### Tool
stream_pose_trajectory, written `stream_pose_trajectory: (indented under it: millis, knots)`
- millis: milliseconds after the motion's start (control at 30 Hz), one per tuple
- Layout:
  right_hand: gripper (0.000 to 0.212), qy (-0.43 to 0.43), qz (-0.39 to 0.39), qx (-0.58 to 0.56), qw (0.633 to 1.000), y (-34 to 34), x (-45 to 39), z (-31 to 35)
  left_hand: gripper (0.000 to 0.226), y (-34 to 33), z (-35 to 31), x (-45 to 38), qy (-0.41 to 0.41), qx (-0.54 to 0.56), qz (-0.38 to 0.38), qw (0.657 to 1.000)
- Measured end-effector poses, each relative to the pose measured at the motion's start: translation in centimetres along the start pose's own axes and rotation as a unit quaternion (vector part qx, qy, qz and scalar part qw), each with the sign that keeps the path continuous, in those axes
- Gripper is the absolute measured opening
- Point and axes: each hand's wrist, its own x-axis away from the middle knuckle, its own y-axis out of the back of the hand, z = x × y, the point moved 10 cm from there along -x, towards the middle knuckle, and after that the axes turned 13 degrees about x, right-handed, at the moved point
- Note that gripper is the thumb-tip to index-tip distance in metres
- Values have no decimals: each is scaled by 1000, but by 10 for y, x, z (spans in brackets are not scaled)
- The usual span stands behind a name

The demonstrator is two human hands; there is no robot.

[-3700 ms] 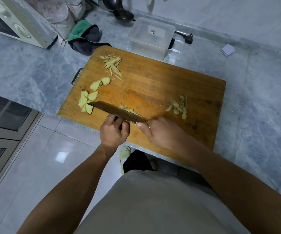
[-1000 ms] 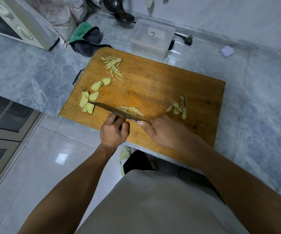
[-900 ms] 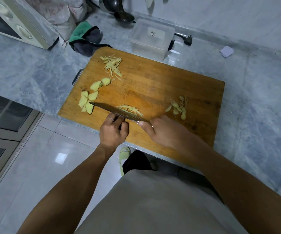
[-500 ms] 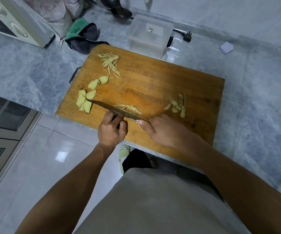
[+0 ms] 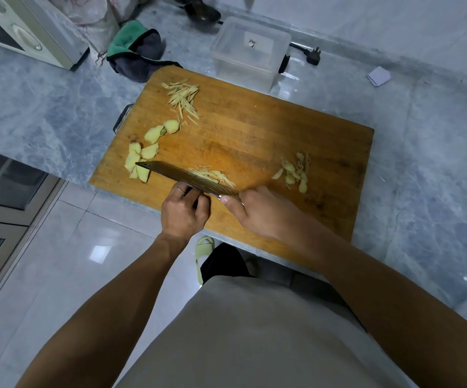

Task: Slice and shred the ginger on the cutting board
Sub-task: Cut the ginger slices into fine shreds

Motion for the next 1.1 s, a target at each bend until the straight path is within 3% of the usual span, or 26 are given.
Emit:
stream_pose_trajectory:
  millis: [167,733,1000,1100]
  knots:
    - [65,1,-20,6,1000,-3,2,1,20,-12,9,3,-4,-50,28,998]
    - [60,6,-6,28,1000,11,3,0,17,-8,2,3,-42,-38,-1,998]
    - [54,11,5,12,1000,2,-1,2,18,-4,-2,1,-27,-24,-1,999]
    - [60,-3,14,-13,1000,-3,0,1,17,11,-2,-2,35,51,-29,998]
